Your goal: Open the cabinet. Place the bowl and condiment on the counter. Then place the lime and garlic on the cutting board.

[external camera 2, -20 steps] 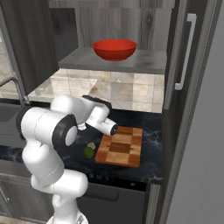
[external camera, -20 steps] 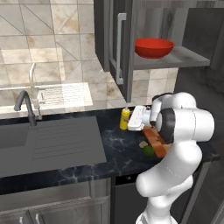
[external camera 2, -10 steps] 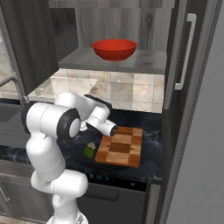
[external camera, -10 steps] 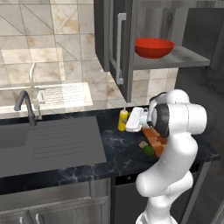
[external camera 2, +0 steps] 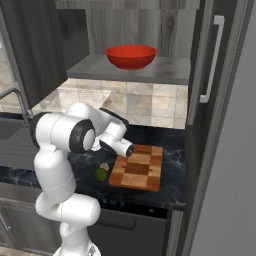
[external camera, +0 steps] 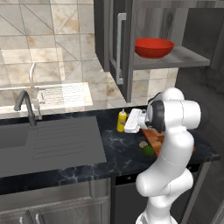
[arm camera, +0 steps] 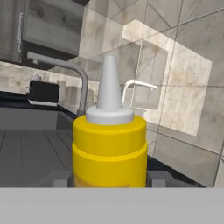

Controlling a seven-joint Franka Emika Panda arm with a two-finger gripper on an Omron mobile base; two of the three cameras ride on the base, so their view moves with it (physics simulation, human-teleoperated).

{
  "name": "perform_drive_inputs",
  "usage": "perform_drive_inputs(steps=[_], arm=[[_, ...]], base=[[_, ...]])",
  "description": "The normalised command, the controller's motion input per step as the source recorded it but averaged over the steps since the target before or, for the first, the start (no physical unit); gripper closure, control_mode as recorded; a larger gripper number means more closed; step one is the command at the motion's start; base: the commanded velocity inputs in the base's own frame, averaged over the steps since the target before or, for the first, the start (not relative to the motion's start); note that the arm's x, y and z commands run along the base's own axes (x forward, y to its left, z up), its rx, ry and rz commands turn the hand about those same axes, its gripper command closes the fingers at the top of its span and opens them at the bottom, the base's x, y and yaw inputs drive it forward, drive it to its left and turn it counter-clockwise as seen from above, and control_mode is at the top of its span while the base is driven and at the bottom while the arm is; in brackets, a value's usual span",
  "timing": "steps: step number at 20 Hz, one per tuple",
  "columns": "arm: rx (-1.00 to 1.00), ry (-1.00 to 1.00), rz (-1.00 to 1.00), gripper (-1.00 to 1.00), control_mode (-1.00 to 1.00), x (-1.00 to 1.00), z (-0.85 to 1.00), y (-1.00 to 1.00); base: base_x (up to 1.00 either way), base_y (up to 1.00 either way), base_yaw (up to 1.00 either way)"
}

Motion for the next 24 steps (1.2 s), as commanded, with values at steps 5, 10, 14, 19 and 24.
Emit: perform_drive_inputs(steps=[5, 10, 14, 19, 24], arm=[[0.0, 0.0, 0.0, 1.0, -1.0, 0.11, -0.15, 0.02], [0.0, 0.0, 0.0, 1.0, -1.0, 0.1, -0.15, 0.01], [0.0, 0.0, 0.0, 1.0, -1.0, 0.12, -0.15, 0.01], [0.0, 0.0, 0.0, 1.0, -1.0, 0.06, -0.16, 0.05], [0.0, 0.0, 0.0, -1.0, -1.0, 0.03, -0.16, 0.12]], base=[[0.0, 0.0, 0.0], [0.0, 0.0, 0.0], [0.0, 0.0, 0.0], [0.0, 0.0, 0.0], [0.0, 0.0, 0.0]])
